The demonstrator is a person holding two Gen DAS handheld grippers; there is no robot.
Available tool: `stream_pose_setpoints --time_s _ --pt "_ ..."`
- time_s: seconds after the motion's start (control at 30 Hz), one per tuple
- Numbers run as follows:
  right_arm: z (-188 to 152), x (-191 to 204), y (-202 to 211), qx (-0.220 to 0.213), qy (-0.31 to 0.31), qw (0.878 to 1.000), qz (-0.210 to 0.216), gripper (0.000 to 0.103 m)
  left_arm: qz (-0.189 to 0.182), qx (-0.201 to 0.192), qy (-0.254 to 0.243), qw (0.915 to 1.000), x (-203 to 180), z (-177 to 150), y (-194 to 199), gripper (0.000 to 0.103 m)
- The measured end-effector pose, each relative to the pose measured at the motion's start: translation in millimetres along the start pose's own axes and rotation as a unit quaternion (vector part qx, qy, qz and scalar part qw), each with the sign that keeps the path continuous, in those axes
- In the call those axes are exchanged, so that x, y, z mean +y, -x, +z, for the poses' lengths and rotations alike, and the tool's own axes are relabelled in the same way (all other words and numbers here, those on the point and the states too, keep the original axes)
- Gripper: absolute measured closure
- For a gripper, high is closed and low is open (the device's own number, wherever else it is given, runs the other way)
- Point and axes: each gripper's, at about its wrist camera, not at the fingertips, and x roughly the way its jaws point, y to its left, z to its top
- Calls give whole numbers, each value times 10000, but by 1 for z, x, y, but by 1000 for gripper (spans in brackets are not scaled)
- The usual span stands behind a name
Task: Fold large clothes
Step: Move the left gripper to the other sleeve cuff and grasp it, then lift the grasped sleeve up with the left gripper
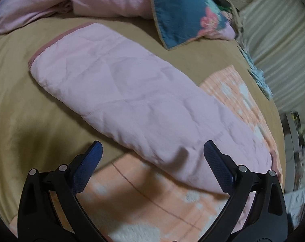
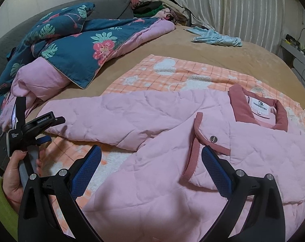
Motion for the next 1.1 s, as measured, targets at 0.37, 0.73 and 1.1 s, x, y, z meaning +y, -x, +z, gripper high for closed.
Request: stream_pose_setpoints --time_s 0.37,0.73,1.1 --pt "-15 -41 3 96 -179 9994 -269 4 4 -174 663 9977 24 19 -18 9" --pt "-30 -88 31 -53 -546 9975 -456 4 -459 -709 689 9940 20 35 16 88" --pt "-44 -112 77 -215 -727 9956 -555 4 -1487 -1553 -144 9765 -38 26 113 91"
